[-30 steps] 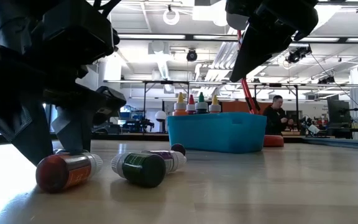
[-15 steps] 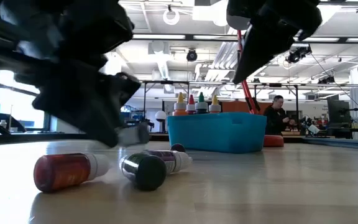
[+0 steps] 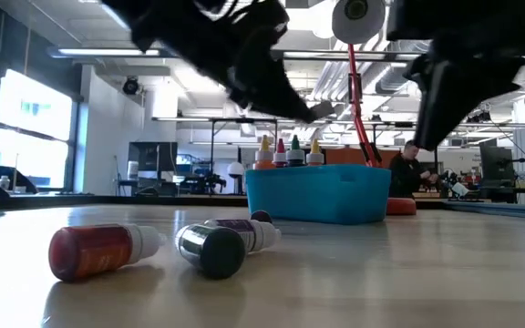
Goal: Pick & Place food coloring
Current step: Put the small food coloring bottle into the blue container
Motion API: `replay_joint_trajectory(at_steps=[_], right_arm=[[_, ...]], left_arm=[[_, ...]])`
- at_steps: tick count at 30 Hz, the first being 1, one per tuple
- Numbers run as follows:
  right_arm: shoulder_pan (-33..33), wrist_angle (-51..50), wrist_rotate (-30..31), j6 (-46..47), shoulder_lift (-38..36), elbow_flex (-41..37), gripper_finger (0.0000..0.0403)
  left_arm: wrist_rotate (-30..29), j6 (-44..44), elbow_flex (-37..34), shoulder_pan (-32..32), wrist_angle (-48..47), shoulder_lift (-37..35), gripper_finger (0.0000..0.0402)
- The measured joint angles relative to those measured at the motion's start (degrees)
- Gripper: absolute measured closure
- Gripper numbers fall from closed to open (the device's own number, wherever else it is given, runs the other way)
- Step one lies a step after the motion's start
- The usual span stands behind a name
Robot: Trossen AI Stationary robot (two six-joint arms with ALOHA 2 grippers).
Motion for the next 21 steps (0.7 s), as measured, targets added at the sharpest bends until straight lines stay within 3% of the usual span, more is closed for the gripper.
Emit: replay_joint_trajectory(at_steps=[4,9,16,21], right_arm=[[1.53,3.25,-3.47,-1.36,0.01,-3.08,0.0284],[1.43,3.38,-7.06,-0.72,0.02,-5.12,0.0284],[1.32,2.38,-7.49,1.47,0.03,-5.43,0.0284],[1.32,5.12,-4.49,0.55,0.02,-5.43,0.0284]], left_arm=[[0.7,-0.46,4.55,4.03,-7.1,-0.04,0.035],[2.3,-0.9,5.79,7.31,-8.82,-0.06,0.0332],[1.57,-2.01,5.73,7.48,-10.03,0.0,0.0297],[2.24,-2.18,5.73,7.48,-10.22,0.0,0.0278]])
